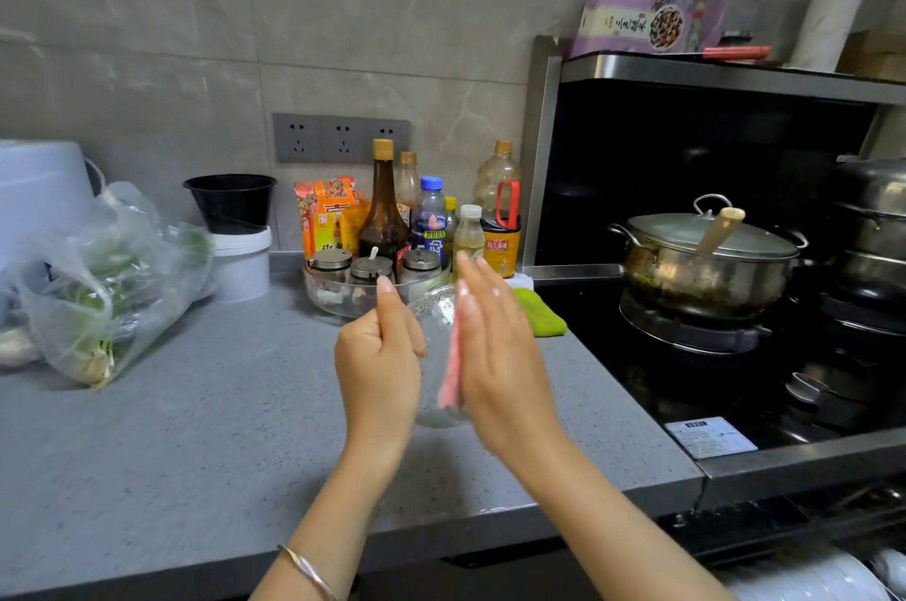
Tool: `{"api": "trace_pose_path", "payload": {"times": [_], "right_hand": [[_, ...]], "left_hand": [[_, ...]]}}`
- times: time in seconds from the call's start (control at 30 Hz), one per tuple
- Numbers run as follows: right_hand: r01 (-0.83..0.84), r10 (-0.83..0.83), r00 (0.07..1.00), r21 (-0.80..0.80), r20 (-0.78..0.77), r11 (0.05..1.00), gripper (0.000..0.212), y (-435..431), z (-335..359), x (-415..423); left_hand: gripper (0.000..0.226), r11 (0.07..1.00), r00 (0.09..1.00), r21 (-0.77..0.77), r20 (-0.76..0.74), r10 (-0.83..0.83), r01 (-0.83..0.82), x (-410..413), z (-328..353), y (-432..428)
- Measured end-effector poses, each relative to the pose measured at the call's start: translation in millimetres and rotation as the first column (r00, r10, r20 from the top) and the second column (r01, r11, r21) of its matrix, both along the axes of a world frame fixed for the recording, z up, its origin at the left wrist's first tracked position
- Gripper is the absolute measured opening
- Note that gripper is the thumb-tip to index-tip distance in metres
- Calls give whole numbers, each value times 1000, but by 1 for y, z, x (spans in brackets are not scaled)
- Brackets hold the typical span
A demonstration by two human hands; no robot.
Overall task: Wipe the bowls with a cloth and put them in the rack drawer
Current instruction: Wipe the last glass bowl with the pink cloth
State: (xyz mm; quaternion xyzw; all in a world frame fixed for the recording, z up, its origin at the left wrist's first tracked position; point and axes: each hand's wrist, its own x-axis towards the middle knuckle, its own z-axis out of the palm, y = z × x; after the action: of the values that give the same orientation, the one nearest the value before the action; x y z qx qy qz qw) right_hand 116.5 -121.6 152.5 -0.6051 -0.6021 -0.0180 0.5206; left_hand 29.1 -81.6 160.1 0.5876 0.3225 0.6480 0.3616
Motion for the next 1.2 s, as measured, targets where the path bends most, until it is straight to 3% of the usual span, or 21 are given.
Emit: {"api": "trace_pose_path", "payload": {"times": [0.07, 0.13, 0.23, 0.3, 0.37, 0.43, 0.5, 0.6, 0.77, 0.87, 0.97, 1.1, 1.2], "right_hand": [[82, -95, 971, 67, 220, 994, 53, 1, -6, -7], [47, -73, 972, 119, 223, 992, 54, 3, -5, -5], [-114, 116, 993, 104, -15, 988, 42, 4, 1, 5], [-172, 185, 954, 76, -234, 982, 36, -2, 9, 10], [-187, 196, 876, 64, -440, 980, 42, -5, 12, 15], [-173, 200, 835, 100, -512, 980, 55, -9, 15, 16], [-191, 242, 853, 154, -462, 969, 59, -11, 17, 16], [-265, 287, 856, 112, -430, 958, 68, -11, 21, 20], [-304, 296, 884, 36, -363, 952, 72, -18, 34, 26], [-249, 239, 949, -24, -206, 968, 74, -19, 38, 23], [-177, 176, 977, 9, -116, 984, 75, -13, 30, 21], [-80, 86, 974, 37, -208, 996, 62, -7, 9, 23], [-49, 46, 992, -17, -114, 999, 49, -10, -4, 13]], "left_hand": [[65, 1000, 999, 9, -32, 7, -7, 1, -2, -1], [64, 1000, 999, 12, -49, -4, 5, -1, -1, -3], [64, 997, 996, -32, -40, -77, 76, -8, -2, -4], [64, 988, 991, -77, -15, -135, 133, -15, -1, -3], [65, 980, 984, -93, 0, -179, 179, -20, 1, -2], [67, 974, 978, -94, 25, -205, 207, -23, 3, 0], [70, 969, 974, -99, 47, -221, 225, -25, 2, 1], [69, 962, 968, -109, 33, -247, 249, -28, 0, 2], [70, 942, 939, -122, -109, -326, 312, -31, 8, 4], [65, 923, 891, -86, -243, -384, 375, -26, 18, -1], [63, 942, 894, -8, -314, -320, 335, -19, 18, -5], [64, 980, 962, -38, -186, -200, 197, -16, 7, -5], [65, 993, 990, -77, -97, -101, 94, -14, -1, -4]]}}
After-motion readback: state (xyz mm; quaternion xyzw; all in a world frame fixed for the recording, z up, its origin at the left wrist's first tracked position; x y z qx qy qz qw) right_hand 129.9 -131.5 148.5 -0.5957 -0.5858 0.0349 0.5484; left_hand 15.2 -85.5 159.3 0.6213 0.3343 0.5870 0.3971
